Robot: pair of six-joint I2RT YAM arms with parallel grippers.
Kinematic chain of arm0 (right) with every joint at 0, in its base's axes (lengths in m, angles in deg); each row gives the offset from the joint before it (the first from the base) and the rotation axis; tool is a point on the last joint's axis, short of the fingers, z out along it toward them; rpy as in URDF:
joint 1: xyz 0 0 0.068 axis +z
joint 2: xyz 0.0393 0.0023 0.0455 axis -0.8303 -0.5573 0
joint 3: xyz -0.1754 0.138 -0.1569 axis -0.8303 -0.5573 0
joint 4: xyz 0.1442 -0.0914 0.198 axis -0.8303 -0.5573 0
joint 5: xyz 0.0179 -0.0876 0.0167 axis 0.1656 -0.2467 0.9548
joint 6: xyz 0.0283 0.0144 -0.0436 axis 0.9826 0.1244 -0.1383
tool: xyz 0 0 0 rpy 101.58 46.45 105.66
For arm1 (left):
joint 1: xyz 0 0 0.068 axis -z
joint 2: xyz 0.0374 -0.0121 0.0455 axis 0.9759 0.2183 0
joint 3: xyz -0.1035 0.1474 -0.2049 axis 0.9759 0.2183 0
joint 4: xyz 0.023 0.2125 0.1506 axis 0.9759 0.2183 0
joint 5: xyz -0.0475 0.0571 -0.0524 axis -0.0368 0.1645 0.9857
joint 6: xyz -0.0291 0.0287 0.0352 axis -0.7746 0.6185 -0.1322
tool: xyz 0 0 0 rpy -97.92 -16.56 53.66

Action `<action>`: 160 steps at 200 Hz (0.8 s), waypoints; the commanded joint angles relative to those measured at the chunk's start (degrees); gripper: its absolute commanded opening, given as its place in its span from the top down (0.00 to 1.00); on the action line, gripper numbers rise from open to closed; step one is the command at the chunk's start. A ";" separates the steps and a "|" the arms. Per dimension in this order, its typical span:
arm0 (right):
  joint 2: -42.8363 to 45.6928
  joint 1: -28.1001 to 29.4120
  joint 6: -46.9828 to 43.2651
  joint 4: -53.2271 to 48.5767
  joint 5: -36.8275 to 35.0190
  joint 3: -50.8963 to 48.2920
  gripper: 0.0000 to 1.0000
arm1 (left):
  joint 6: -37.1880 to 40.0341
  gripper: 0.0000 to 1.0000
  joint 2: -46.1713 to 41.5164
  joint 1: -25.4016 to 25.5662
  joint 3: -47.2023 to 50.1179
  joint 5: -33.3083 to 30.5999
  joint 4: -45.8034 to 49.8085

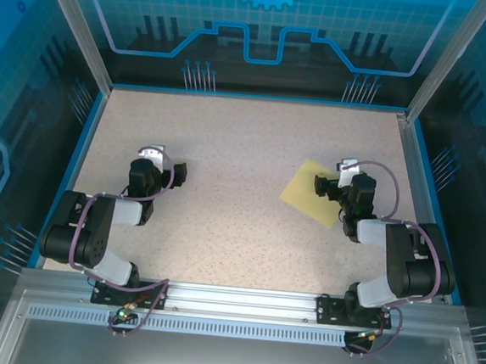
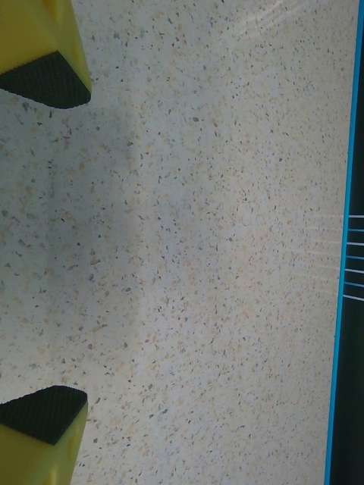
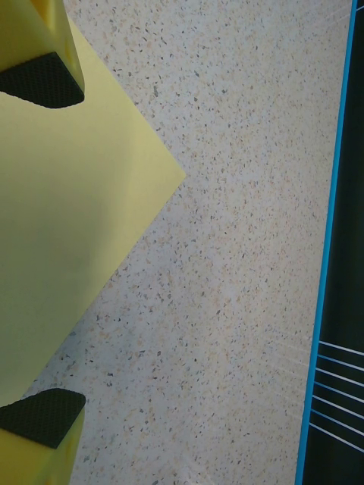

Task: Fold a paper plane with a square sheet of paper (pick it up from the middle)
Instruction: Move the square sheet of paper to the center of the table.

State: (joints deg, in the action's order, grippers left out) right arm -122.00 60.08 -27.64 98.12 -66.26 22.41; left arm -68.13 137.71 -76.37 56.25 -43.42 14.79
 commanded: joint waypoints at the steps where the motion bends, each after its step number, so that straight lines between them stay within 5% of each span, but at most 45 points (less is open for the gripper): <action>1: -0.49 -0.61 -0.52 -0.51 0.82 1.18 0.01 | 1.04 0.01 0.23 -0.40 -1.25 1.25 -0.27; 40: 1.34 -0.52 0.09 -4.59 -1.14 2.68 0.00 | 0.92 0.01 -1.09 -0.37 -1.91 0.37 1.83; 99: 13.34 3.25 6.95 -28.57 -8.84 9.64 0.01 | -6.64 0.01 -13.12 -0.34 -8.20 -3.07 24.41; 140: 15.98 8.15 17.76 -56.07 -9.69 21.97 0.00 | -17.50 0.01 -18.44 1.34 -18.26 5.29 43.71; 160: 13.82 8.44 26.25 -64.02 -3.33 26.07 0.00 | -20.18 0.01 -19.54 3.85 -22.65 7.35 50.61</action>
State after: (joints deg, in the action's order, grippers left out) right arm -106.88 67.55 -13.26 51.87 -73.80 43.94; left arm -81.44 120.33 -75.17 38.79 -41.03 51.73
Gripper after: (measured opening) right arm 0.995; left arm 0.986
